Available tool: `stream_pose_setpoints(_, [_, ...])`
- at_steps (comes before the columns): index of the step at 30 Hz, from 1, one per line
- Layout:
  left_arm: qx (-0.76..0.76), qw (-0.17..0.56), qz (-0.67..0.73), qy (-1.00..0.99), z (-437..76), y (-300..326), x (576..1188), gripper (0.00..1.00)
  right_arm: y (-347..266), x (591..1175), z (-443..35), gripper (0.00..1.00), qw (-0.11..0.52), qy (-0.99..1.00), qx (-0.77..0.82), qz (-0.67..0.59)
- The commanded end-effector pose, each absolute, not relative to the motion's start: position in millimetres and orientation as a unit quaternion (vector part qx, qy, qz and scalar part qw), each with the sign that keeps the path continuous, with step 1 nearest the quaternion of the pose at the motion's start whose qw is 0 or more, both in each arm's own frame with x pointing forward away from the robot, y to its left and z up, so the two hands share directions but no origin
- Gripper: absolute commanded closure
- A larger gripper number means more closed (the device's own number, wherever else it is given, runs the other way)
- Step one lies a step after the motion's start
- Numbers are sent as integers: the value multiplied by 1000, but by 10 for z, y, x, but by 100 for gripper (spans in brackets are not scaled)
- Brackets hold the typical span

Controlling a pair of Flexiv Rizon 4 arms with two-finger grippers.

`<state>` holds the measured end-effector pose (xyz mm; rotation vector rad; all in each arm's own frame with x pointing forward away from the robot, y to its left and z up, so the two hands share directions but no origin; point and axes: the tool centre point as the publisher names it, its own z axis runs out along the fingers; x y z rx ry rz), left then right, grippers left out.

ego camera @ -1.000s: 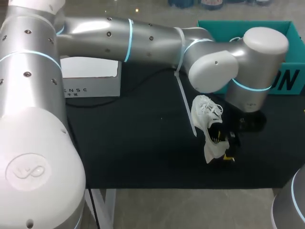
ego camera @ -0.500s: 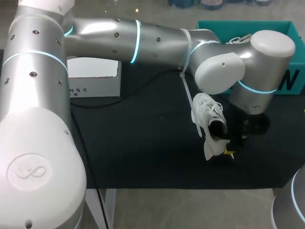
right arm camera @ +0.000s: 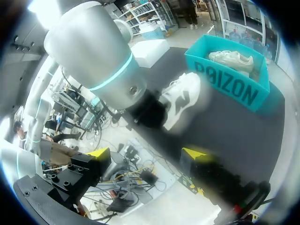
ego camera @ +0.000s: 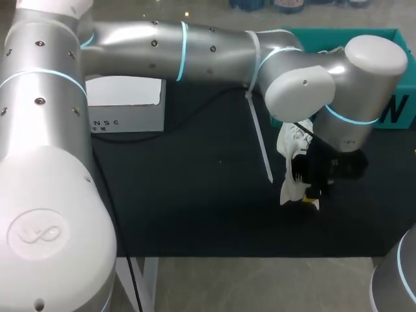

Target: Take the shoe out of the shoebox, open the shoe tongue, remove and reinsert the insole, then place the shoe into the shoebox

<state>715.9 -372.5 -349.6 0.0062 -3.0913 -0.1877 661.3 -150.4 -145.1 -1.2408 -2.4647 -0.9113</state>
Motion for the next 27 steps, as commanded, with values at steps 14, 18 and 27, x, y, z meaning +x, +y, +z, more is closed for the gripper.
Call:
stream_pose_setpoints(14, [-6, -32, -76, -997, -2787, -2400, 7479, 100, -1503, 6618, -1454, 0, 118, -843, -424, -310])
stream_pose_setpoints(18, [-23, -41, -104, -993, -2723, -2060, 7632, 100, -1503, 6618, -1454, 0, 118, -843, -424, -310])
stream_pose_setpoints(27, [-27, -55, -83, -995, -2640, -1615, 7756, 100, -1503, 6618, -1454, 0, 118, -843, -424, -310])
